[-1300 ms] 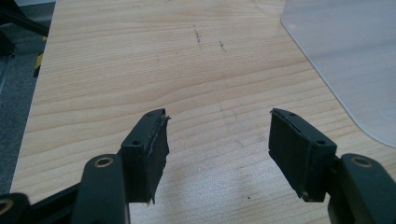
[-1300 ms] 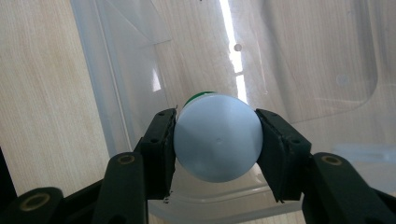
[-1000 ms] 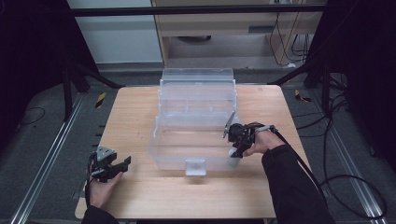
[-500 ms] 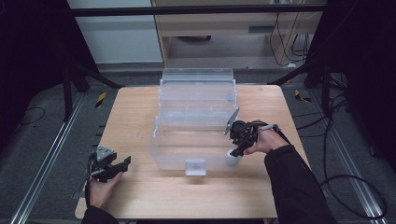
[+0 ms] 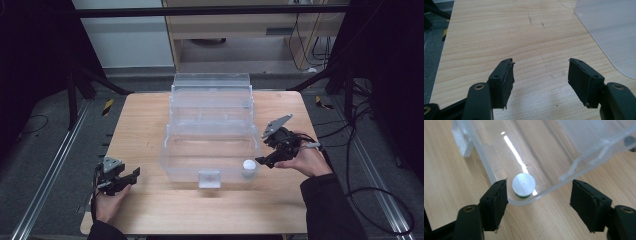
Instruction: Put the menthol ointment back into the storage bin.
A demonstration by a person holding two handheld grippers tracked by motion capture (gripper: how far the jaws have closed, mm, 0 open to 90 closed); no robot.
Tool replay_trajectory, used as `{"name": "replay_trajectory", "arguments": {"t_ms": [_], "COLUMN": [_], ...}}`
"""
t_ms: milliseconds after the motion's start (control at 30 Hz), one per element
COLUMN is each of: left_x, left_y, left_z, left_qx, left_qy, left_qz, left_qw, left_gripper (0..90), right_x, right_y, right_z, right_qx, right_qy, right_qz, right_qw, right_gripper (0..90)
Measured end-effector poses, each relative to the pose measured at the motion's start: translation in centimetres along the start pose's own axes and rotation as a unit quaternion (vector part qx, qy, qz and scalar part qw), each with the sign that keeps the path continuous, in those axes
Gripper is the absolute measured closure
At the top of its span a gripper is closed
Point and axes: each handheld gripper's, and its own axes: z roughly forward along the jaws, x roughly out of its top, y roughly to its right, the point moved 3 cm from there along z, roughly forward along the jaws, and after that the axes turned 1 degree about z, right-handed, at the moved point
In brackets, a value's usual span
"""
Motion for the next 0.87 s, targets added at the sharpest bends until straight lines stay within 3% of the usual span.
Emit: {"name": "replay_trajectory", "arguments": {"t_ms": [33, 67, 133, 167, 200, 233, 267, 300, 333, 433, 467, 500, 600, 633, 667, 700, 767, 867], "left_x": [0.0, 0.0, 0.0, 0.0, 0.0, 0.0, 0.0, 0.0, 0.0, -0.1, -0.1, -0.1, -0.1, -0.1, -0.2, -0.2, -0.2, -0.3], "left_y": [0.0, 0.0, 0.0, 0.0, 0.0, 0.0, 0.1, 0.1, 0.1, 0.1, 0.0, 0.0, 0.0, 0.0, -0.1, -0.1, -0.1, -0.1], "left_z": [0.0, 0.0, 0.0, 0.0, 0.0, 0.0, 0.0, -0.1, -0.1, 0.0, 0.0, 0.0, 0.0, 0.0, 0.1, 0.1, 0.1, 0.2], "left_qx": [0.0, 0.0, 0.0, 0.0, 0.001, 0.001, 0.002, 0.002, 0.002, 0.004, 0.004, 0.004, 0.004, 0.004, 0.005, 0.006, 0.007, 0.007], "left_qy": [0.0, 0.0, 0.001, 0.0, -0.001, 0.0, 0.002, 0.003, 0.003, 0.005, 0.006, 0.006, 0.007, 0.007, 0.006, 0.007, 0.007, 0.007], "left_qz": [0.0, 0.001, 0.0, 0.0, 0.0, 0.001, 0.0, 0.0, 0.0, -0.001, -0.001, -0.001, -0.004, -0.004, -0.004, -0.003, -0.004, -0.003], "left_qw": [1.0, 1.0, 1.0, 1.0, 1.0, 1.0, 1.0, 1.0, 1.0, 1.0, 1.0, 1.0, 1.0, 1.0, 1.0, 1.0, 0.9999, 1.0], "left_gripper": [36.9, 36.9, 36.9, 36.9, 36.5, 36.5, 36.2, 36.1, 36.0, 35.6, 35.3, 35.3, 34.8, 34.4, 34.1, 34.1, 32.6, 30.9], "right_x": [-0.4, -1.4, -2.5, -2.5, -3.7, -3.7, -5.0, -5.7, -5.7, -7.6, -8.8, -8.8, -11.1, -11.1, -12.2, -12.2, -14.0, -14.8], "right_y": [0.1, 0.3, 0.5, 0.5, 0.5, 0.5, 0.5, 0.5, 0.5, 0.6, 0.7, 0.7, 0.7, 0.7, 0.6, 0.6, 0.9, 1.2], "right_z": [-0.3, -0.7, -1.1, -1.1, -1.1, -1.1, -0.7, -0.5, -0.5, 0.3, 0.8, 0.8, 1.6, 1.6, 1.8, 1.8, 2.4, 2.9], "right_qx": [-0.011, -0.029, -0.045, -0.045, -0.062, -0.062, -0.079, -0.085, -0.085, -0.091, -0.093, -0.093, -0.108, -0.108, -0.11, -0.11, -0.12, -0.123], "right_qy": [0.015, 0.046, 0.079, 0.079, 0.095, 0.095, 0.106, 0.111, 0.111, 0.128, 0.132, 0.132, 0.139, 0.139, 0.142, 0.142, 0.136, 0.125], "right_qz": [0.01, 0.042, 0.077, 0.077, 0.1, 0.1, 0.116, 0.124, 0.124, 0.158, 0.177, 0.177, 0.197, 0.197, 0.213, 0.213, 0.229, 0.24], "right_qw": [0.9998, 0.9976, 0.9929, 0.9929, 0.9885, 0.9885, 0.9844, 0.9824, 0.9824, 0.9748, 0.9708, 0.9708, 0.9645, 0.9645, 0.9604, 0.9604, 0.9563, 0.9549], "right_gripper": [26.3, 23.5, 21.2, 21.2, 18.2, 18.2, 16.3, 16.2, 16.2, 15.9, 16.0, 16.0, 14.6, 14.6, 13.8, 13.8, 13.4, 12.0]}}
